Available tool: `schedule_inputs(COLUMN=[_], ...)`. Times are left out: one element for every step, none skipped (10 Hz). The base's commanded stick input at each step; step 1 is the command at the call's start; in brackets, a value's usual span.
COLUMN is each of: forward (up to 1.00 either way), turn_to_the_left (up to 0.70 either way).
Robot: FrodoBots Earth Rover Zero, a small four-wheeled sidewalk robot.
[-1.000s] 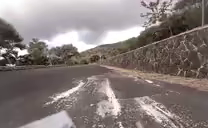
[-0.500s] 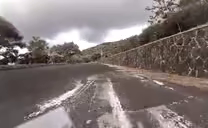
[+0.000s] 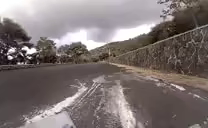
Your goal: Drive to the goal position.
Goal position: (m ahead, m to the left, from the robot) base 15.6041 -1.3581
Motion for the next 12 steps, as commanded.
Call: schedule_inputs(forward=[1.0, 1.0, 1.0, 1.0, 1.0, 1.0, 1.0, 1.0, 1.0, 1.0, 1.0, 1.0], turn_to_the_left=[0.0, 0.0, 0.0, 0.0, 0.0, -0.08, -0.16, -0.24, -0.03, -0.16, -0.24, -0.17])
